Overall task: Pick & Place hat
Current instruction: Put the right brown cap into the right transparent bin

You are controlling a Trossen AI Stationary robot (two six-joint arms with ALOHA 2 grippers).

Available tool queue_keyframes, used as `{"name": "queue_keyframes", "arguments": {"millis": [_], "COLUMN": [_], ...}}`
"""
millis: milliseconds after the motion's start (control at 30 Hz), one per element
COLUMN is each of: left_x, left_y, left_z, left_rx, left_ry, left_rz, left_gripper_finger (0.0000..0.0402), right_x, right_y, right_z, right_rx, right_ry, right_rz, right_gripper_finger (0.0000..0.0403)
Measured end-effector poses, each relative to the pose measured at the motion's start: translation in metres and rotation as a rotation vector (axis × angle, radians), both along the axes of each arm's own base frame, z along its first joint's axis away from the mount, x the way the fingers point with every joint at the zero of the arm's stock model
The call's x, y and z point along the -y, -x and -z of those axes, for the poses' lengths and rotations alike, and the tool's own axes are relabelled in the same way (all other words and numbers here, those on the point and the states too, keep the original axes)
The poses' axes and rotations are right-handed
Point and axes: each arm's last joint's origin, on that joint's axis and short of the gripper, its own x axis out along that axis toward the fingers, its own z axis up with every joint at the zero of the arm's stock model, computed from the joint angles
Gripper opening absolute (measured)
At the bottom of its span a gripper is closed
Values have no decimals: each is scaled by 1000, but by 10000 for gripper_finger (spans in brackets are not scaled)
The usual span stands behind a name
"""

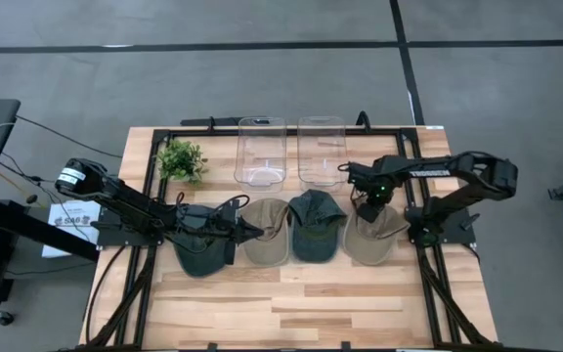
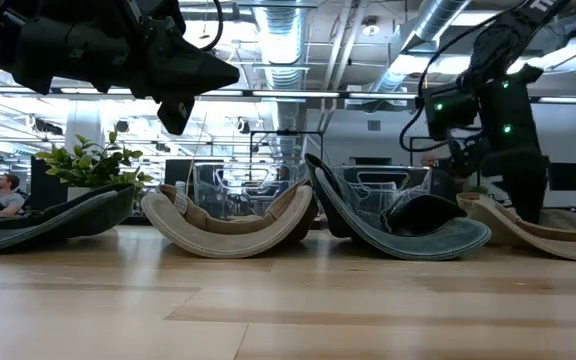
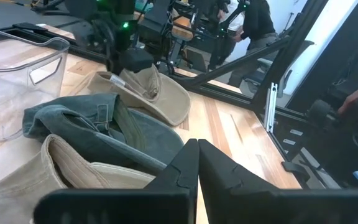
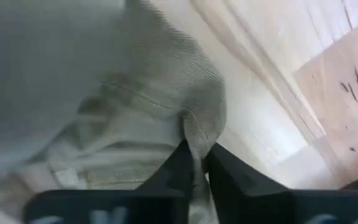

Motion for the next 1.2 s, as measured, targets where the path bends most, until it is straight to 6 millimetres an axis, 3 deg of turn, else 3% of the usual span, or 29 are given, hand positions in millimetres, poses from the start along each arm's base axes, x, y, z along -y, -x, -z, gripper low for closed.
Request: {"name": "queue_keyframes", "arguments": {"millis": [233,400,633,800,1033,1200], "left_x": [0,0,0,0,0,-1], "left_y": [0,0,0,0,0,0], "left_z": [0,0,0,0,0,-1], "left_rx": [0,0,0,0,1,8], "left_ry": [0,0,0,0,1,9], "left_rz": [0,0,0,0,0,-36], "left_gripper_finger": [8,8,8,8,8,8], "right_x": [-2,-4,-13,-21,-37,-52], "right_y": [9,12,3,-4,-11,-13], "right_z": [-21,-35,-57,-76,-103,-121], "right_rx": [-8,21,111,162,180,190], "right_ry": [65,93,145,168,215,229], "right_rz": [19,13,-48,-85,-129,-146], "right_gripper_finger": [42,13,29,10,23,12]}}
